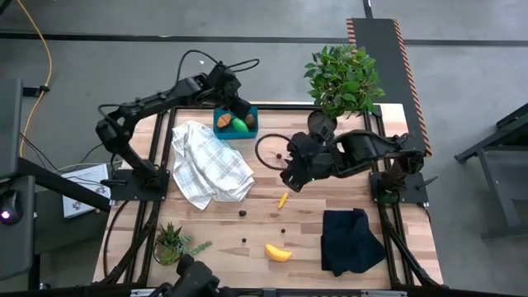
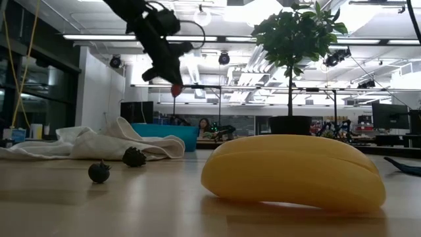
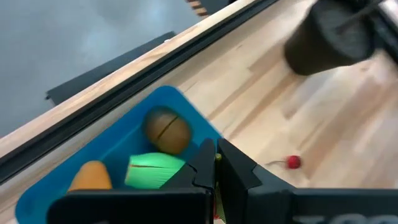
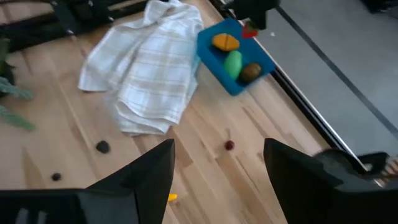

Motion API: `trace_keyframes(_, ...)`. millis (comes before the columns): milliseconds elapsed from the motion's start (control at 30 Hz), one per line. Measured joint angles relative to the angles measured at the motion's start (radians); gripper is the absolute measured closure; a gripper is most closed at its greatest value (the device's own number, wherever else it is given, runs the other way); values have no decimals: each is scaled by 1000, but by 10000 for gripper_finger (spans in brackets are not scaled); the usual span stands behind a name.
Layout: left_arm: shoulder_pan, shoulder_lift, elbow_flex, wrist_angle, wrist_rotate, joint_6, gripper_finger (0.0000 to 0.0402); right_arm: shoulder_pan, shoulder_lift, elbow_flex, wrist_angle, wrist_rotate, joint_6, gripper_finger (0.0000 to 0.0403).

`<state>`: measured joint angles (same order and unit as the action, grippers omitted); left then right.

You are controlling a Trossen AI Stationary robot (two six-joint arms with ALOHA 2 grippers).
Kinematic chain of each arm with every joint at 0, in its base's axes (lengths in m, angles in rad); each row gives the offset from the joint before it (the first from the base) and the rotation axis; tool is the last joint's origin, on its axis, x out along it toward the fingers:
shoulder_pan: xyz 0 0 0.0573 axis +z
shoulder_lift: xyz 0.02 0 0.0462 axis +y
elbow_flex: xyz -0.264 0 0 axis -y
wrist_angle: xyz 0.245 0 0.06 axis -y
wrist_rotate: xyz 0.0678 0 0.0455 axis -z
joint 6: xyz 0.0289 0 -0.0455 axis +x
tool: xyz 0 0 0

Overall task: Pick and placing Produce into tupperware
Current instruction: Put the red strawberry into the blue bin

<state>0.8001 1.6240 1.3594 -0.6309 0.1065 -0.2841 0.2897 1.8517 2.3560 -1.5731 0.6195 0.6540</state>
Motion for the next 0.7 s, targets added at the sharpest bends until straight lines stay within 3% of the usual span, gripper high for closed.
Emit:
trace_keyframes(400,5,154,0,-53,-51,43,401,79,-39,-1,2,132,107,164)
trace_keyframes(700,6,178,0,-81,-111,45,401,85,-42,-1,2,139,113,164)
